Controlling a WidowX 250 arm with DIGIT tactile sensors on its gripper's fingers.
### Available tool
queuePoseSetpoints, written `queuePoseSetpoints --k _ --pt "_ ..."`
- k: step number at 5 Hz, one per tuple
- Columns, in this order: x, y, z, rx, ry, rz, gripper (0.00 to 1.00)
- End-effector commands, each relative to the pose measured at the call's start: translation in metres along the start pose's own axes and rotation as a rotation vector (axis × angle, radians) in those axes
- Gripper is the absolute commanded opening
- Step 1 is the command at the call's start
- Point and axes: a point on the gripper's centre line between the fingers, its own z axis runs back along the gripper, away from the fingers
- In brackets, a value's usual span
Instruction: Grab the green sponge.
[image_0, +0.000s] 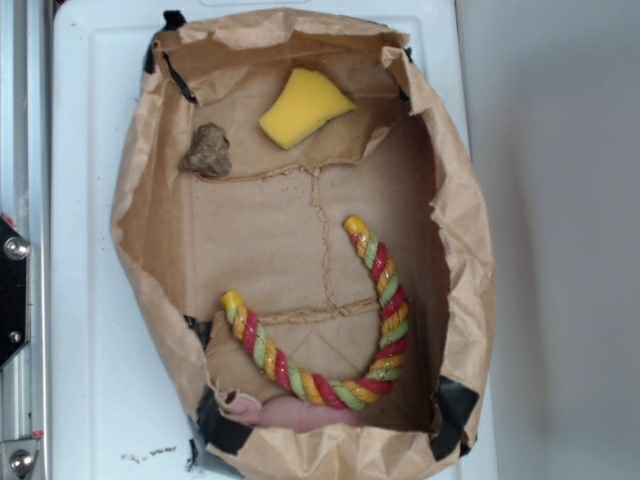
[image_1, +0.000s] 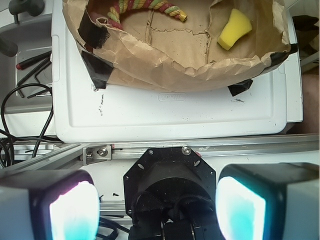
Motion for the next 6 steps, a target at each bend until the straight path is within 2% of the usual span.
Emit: queuePoseSetpoints --k 1,2,3,4,5,6 --pt "0.0 0.0 0.0 0.0 0.0 0.0 1.0" --pt "0.041 0.003 -0.017 0.039 -0.033 -0.013 1.0" --pt "0.074 0.006 -0.031 0.052 -0.043 -0.007 1.0" --pt "0.099 0.019 -0.058 -0.005 -0.059 0.104 1.0" --pt "0.114 0.028 -0.084 0.027 -0.068 0.24 1.0" --pt "0.12 0.039 -0.096 0.001 -0.08 0.338 1.0"
